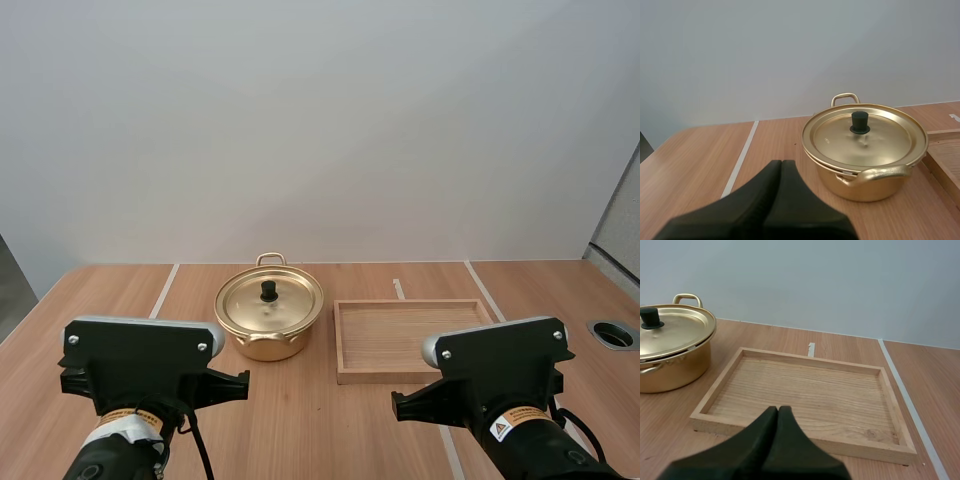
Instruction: Open the pot, put the pineapple inside, and close it
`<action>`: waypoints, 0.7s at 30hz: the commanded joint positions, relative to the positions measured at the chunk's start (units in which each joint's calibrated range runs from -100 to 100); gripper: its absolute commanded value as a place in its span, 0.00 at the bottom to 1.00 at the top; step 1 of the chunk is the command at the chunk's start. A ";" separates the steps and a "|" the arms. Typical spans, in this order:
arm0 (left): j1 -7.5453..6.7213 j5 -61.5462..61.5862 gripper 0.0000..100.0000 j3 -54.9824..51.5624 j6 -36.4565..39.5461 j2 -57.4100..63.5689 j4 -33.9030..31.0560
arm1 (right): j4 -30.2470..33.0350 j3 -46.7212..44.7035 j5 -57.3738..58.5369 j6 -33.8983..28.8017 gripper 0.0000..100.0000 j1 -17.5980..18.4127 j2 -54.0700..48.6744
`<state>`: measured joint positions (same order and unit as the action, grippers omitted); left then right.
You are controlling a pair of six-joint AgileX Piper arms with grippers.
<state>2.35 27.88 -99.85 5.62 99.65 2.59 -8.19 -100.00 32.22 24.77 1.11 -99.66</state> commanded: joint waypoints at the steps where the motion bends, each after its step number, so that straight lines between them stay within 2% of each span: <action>1: -0.17 -0.59 0.00 -0.15 0.60 0.35 -0.01 | -0.13 0.00 -1.16 0.15 0.00 0.03 -0.34; 21: -0.17 -0.59 0.00 -0.15 0.60 0.35 -0.01 | -0.11 0.00 -1.16 0.15 0.00 -0.87 -0.34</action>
<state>2.35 27.88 -99.85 5.62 99.65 2.59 -8.19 -100.00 32.22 24.77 0.45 -99.66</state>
